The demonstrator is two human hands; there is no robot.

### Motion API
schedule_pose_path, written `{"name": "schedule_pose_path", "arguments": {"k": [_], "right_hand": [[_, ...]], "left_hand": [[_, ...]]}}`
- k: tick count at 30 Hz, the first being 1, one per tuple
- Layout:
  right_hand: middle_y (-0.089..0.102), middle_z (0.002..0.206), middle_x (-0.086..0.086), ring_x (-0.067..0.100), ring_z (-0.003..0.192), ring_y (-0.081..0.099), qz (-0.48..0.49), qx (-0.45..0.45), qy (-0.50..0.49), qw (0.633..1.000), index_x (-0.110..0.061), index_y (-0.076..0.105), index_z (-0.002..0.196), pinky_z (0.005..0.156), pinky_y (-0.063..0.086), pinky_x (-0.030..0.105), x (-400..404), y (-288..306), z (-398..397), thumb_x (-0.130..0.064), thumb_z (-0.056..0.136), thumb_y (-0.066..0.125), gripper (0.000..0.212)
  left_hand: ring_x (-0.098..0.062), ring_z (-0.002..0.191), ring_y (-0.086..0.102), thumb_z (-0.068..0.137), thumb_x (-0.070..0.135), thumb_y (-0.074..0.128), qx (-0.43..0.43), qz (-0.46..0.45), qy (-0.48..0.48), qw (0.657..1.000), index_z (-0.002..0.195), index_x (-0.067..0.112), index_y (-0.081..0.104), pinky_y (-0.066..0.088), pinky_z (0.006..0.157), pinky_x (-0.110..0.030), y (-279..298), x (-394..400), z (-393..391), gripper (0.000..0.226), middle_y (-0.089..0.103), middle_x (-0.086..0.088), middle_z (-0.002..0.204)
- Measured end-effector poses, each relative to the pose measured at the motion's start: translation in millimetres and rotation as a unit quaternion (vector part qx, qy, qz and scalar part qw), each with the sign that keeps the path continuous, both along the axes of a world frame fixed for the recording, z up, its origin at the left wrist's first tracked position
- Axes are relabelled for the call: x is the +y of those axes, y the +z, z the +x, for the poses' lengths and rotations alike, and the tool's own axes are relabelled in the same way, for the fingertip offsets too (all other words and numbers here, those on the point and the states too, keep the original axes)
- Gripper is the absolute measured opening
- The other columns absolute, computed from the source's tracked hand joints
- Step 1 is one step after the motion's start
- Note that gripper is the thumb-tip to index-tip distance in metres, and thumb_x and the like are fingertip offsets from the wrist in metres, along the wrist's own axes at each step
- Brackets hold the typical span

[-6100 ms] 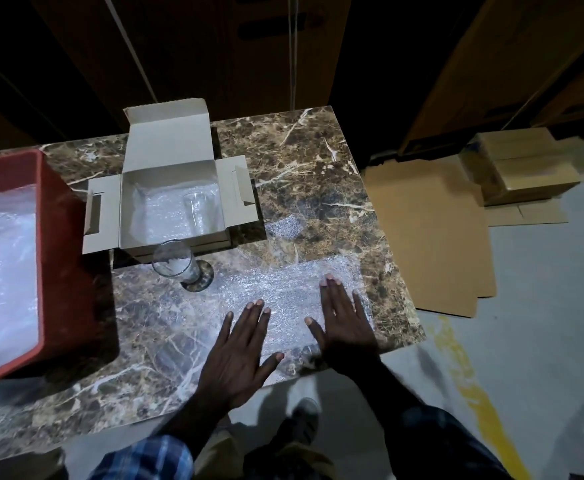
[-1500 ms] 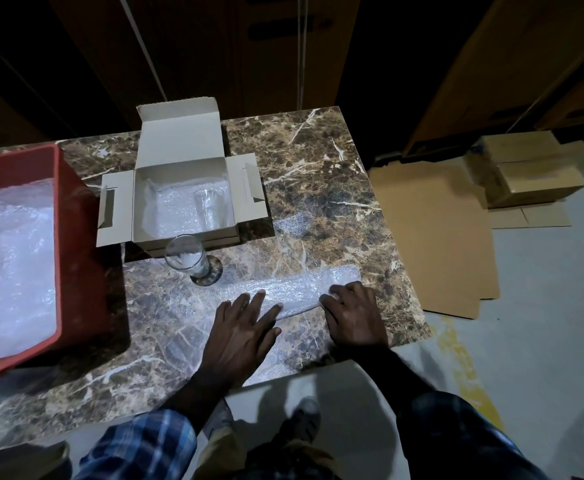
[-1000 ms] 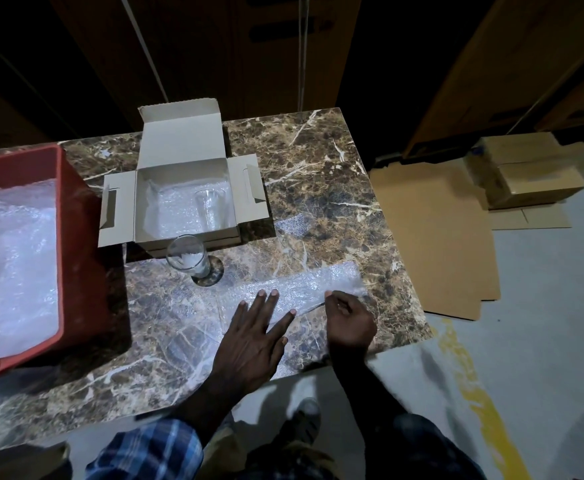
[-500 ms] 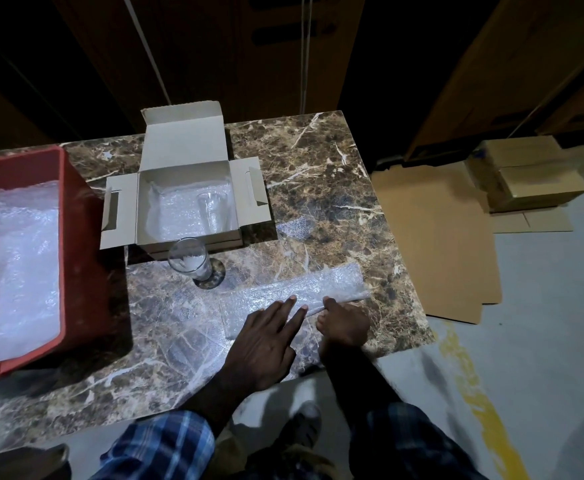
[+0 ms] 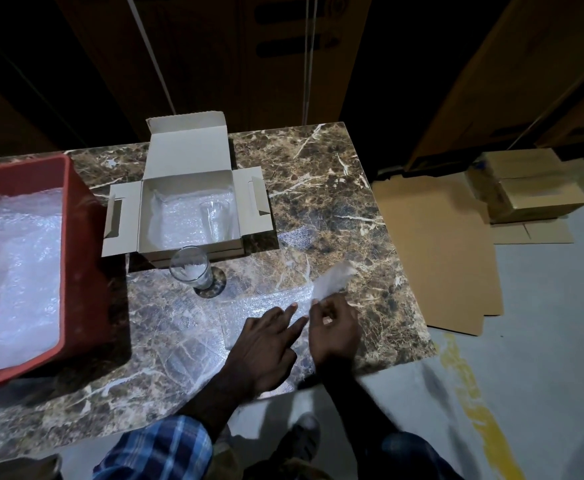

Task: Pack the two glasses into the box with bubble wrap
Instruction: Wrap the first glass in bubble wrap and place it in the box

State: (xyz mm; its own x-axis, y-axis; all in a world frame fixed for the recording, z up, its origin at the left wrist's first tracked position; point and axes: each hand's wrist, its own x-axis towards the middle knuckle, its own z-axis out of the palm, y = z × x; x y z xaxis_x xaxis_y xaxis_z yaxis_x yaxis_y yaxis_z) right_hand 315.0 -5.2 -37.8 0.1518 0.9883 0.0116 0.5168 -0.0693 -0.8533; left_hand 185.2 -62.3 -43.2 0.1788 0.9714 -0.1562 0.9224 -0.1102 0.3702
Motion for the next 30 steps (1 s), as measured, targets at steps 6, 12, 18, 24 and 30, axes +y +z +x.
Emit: {"name": "schedule_pose_path", "arguments": {"k": [6, 12, 18, 24, 30], "right_hand": [[0.067, 0.115, 0.019, 0.034, 0.115, 0.060, 0.204, -0.080, 0.266, 0.939, 0.000, 0.067, 0.103, 0.099, 0.049, 0.044, -21, -14, -10, -0.009, 0.095, 0.055, 0.017], [0.056, 0.142, 0.012, 0.027, 0.141, 0.042, 0.195, -0.184, 0.349, 0.898, -0.005, 0.061, 0.123, 0.110, 0.040, 0.048, -32, -30, -18, -0.020, 0.106, 0.032, 0.037], [0.055, 0.143, 0.012, 0.025, 0.142, 0.041, 0.176, -0.203, 0.364, 0.892, -0.006, 0.057, 0.126, 0.110, 0.040, 0.049, -29, -40, -16, -0.014, 0.101, 0.040, 0.032], [0.062, 0.135, 0.012, 0.025, 0.136, 0.049, 0.201, -0.200, 0.350, 0.893, -0.003, 0.052, 0.132, 0.107, 0.045, 0.047, -29, -41, -12, -0.018, 0.095, 0.050, 0.040], [0.054, 0.144, 0.013, 0.027, 0.138, 0.048, 0.219, -0.229, 0.331, 0.889, -0.004, 0.060, 0.134, 0.106, 0.046, 0.043, -27, -51, -17, -0.021, 0.104, 0.043, 0.039]], "left_hand": [[-0.027, 0.104, 0.066, 0.092, 0.004, 0.053, -0.588, -0.093, 0.340, 0.728, 0.108, 0.014, 0.074, 0.049, 0.092, -0.033, 16, 7, -5, 0.029, 0.072, -0.006, 0.110], [-0.021, 0.072, 0.071, 0.097, 0.023, 0.059, -0.704, -0.091, 0.445, 0.545, 0.095, -0.010, 0.066, 0.055, 0.065, -0.024, 46, 10, -16, 0.034, 0.073, -0.016, 0.084], [-0.018, 0.075, 0.070, 0.085, 0.010, 0.077, -0.477, -0.016, 0.500, 0.722, 0.088, 0.011, 0.076, 0.053, 0.074, -0.033, 18, 10, -29, 0.003, 0.077, -0.004, 0.083], [-0.018, 0.073, 0.071, 0.085, 0.007, 0.071, -0.372, 0.025, 0.478, 0.795, 0.107, 0.026, 0.072, 0.061, 0.073, -0.045, -3, -12, -48, 0.029, 0.074, 0.004, 0.079], [-0.008, 0.058, 0.063, 0.092, 0.005, 0.063, -0.267, 0.121, 0.415, 0.861, 0.110, 0.023, 0.056, 0.051, 0.056, -0.032, 1, -29, -39, 0.027, 0.066, 0.006, 0.069]]}}
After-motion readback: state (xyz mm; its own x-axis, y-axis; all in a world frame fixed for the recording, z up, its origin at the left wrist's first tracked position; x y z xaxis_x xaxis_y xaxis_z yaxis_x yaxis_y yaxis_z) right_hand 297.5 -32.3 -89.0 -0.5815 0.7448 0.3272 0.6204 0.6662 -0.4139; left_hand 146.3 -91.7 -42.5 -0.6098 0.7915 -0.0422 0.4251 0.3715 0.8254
